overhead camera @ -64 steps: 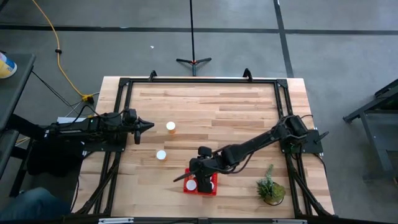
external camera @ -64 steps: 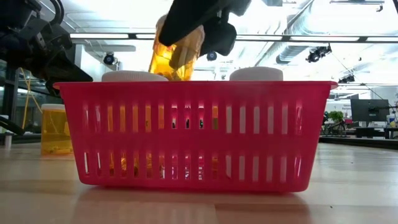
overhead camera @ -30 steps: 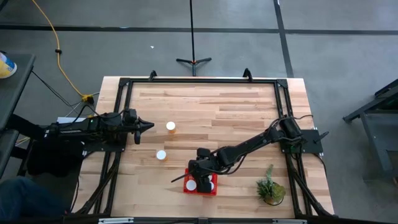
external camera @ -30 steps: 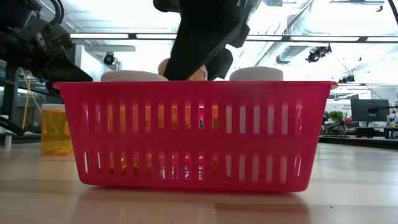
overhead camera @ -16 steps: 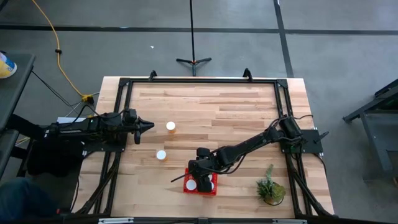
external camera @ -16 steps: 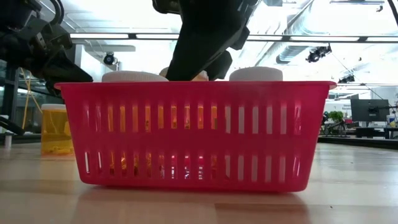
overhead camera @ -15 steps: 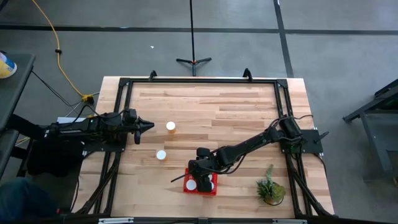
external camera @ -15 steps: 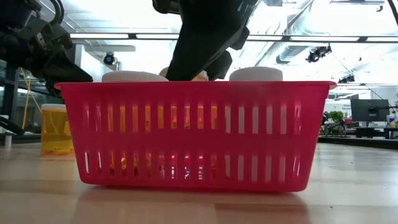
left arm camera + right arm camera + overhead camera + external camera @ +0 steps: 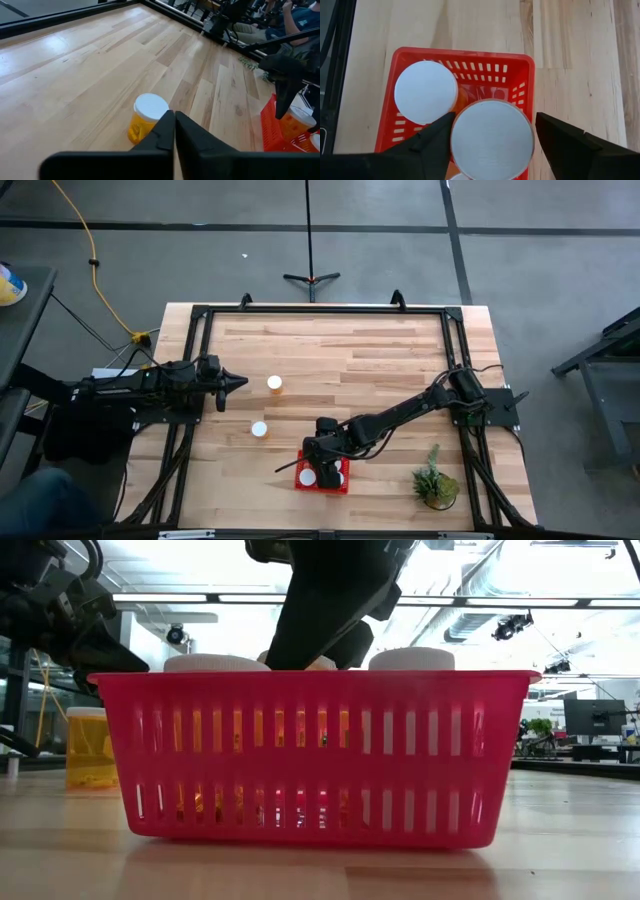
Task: Pick and place pill bottles into a basket
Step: Put the orange pill bottle into the red basket
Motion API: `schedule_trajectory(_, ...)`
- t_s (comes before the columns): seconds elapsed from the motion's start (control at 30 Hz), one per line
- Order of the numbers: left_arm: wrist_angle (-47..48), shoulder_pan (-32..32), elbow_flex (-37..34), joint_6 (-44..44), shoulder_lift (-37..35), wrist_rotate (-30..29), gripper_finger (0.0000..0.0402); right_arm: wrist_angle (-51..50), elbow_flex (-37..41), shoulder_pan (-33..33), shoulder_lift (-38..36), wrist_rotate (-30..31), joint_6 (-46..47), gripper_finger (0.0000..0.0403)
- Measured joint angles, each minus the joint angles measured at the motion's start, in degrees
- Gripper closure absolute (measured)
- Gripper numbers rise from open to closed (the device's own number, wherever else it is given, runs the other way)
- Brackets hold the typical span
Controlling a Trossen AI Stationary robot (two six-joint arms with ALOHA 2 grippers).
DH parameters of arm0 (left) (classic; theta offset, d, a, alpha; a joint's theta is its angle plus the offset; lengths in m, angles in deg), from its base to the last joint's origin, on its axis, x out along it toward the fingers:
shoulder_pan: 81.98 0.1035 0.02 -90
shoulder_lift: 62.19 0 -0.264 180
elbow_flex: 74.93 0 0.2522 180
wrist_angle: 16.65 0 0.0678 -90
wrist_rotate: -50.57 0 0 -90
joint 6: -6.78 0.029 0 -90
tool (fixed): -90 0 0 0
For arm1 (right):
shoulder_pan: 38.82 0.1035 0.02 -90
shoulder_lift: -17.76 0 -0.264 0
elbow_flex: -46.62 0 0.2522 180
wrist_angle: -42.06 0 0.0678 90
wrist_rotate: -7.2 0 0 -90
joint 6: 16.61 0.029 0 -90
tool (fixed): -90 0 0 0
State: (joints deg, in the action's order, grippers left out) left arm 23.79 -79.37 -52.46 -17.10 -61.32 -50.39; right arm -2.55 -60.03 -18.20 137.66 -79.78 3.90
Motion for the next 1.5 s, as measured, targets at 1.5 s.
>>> schedule_trajectory(1.5, -0.2, 0.0, 0.0, 1.6, 0.0, 0.0, 0.0335, 15.2, 0.0, -9.8, -24.5, 5.2, -6.4, 0.017)
